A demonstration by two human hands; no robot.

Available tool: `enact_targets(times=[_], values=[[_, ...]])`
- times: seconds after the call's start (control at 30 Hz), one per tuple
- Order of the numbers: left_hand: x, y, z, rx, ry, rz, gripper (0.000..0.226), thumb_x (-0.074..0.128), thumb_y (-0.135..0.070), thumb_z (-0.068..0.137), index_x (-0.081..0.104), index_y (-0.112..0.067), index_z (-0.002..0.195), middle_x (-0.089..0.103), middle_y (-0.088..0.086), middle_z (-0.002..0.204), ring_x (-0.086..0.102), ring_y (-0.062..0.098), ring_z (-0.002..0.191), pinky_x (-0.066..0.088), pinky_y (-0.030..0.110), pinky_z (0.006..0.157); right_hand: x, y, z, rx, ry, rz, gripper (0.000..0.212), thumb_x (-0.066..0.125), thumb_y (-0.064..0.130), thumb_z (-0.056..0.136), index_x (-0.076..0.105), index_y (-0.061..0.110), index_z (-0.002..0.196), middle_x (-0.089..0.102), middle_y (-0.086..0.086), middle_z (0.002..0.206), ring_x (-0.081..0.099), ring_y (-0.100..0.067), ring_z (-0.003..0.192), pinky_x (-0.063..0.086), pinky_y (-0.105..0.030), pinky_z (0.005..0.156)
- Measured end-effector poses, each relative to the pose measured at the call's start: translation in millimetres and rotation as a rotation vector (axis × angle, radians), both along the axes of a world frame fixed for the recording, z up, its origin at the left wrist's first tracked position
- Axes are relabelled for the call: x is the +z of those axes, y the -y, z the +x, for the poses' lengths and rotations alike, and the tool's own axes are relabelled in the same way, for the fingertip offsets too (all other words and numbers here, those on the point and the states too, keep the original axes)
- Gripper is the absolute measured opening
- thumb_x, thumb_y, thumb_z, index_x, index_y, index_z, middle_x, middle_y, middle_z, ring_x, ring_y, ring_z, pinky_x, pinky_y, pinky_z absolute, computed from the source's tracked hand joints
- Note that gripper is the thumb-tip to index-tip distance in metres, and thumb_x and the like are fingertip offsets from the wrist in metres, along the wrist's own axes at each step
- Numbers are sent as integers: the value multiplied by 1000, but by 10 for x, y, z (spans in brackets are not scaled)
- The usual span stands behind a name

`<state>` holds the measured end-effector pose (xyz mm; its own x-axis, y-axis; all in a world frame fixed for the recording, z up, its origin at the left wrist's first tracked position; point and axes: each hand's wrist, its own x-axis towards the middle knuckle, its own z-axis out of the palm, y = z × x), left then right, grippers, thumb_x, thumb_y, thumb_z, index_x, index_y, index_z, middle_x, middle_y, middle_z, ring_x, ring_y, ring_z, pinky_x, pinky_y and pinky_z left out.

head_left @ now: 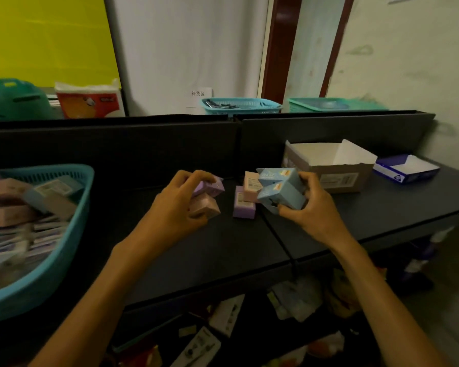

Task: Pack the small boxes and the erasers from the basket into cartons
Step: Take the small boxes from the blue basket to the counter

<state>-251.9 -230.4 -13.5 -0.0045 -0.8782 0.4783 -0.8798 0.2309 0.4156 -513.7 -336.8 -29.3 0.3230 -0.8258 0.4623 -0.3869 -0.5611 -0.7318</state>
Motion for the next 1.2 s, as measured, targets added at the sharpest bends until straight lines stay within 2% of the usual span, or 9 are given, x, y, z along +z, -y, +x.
enact_targets(times=[0.17, 0.27, 0.33, 0.5, 0.67, 0.83, 0.97, 1.03, 1.2], values=[[-203, 398, -274, 74, -60, 107, 82, 78, -24, 72, 26, -51, 129, 33, -7, 130, 44, 19, 118, 45, 32, 90, -65, 413, -285, -3, 57, 11, 72, 81, 18, 71, 36, 30, 127, 50, -3, 127, 55, -17, 109, 54, -19, 76], [-290, 583, -335, 119, -106, 163, 88, 76, -18, 74, 21, -46, 137, 29, -3, 135, 41, 26, 123, 43, 42, 97, -84, 654, -304, -12, 67, 4, 77, 81, 17, 72, 36, 25, 134, 49, -5, 130, 53, -19, 112, 55, -30, 82], [-337, 696, -355, 147, -122, 172, 88, 74, -15, 75, 20, -43, 138, 27, -3, 137, 40, 27, 124, 42, 42, 98, -104, 792, -243, -10, 49, 3, 75, 81, 16, 72, 37, 21, 133, 49, -5, 129, 52, -19, 113, 54, -31, 84], [-455, 989, -361, 110, -105, 151, 78, 71, -16, 78, 24, -41, 135, 19, -10, 140, 39, 26, 126, 42, 35, 96, -220, 1040, -39, -24, -81, 30, 74, 82, 22, 71, 38, 18, 130, 48, -6, 133, 50, -19, 118, 52, -38, 92], [-541, 1201, -364, 80, -56, 255, 82, 74, -23, 76, 22, -37, 139, 10, -12, 147, 32, 23, 132, 39, 43, 105, -287, 1172, 87, -145, -273, 17, 78, 82, 38, 68, 37, 19, 129, 47, -7, 135, 47, -26, 123, 48, -47, 97], [-501, 1276, -296, 91, -17, 366, 95, 78, -35, 69, 16, -42, 140, 4, -14, 150, 17, 23, 140, 33, 50, 109, -219, 1191, 141, -162, -408, 7, 80, 79, 41, 72, 36, 13, 133, 46, -9, 138, 45, -25, 126, 40, -43, 105], [-376, 1250, -303, 123, 85, 460, 97, 72, -49, 72, 10, -37, 146, 1, -8, 156, -5, 23, 144, 12, 50, 114, -119, 1126, 127, -125, -444, -29, 93, 75, 44, 75, 24, 14, 146, 36, -7, 148, 34, -23, 136, 26, -37, 112], [-300, 1190, -322, 142, 139, 441, 92, 67, -51, 76, 12, -32, 148, 6, -5, 157, -2, 22, 144, 12, 46, 114, -61, 1079, 116, -104, -464, -117, 88, 73, 43, 78, 25, 15, 147, 36, -6, 148, 33, -23, 136, 23, -33, 111], [-109, 956, -390, 270, 286, 370, 81, 63, -48, 81, 20, -27, 146, 23, 0, 152, 20, 21, 139, 26, 43, 110, 52, 877, 186, -6, -532, -276, 66, 65, 42, 84, 40, 19, 141, 40, -3, 146, 30, -19, 137, 17, -32, 113]])
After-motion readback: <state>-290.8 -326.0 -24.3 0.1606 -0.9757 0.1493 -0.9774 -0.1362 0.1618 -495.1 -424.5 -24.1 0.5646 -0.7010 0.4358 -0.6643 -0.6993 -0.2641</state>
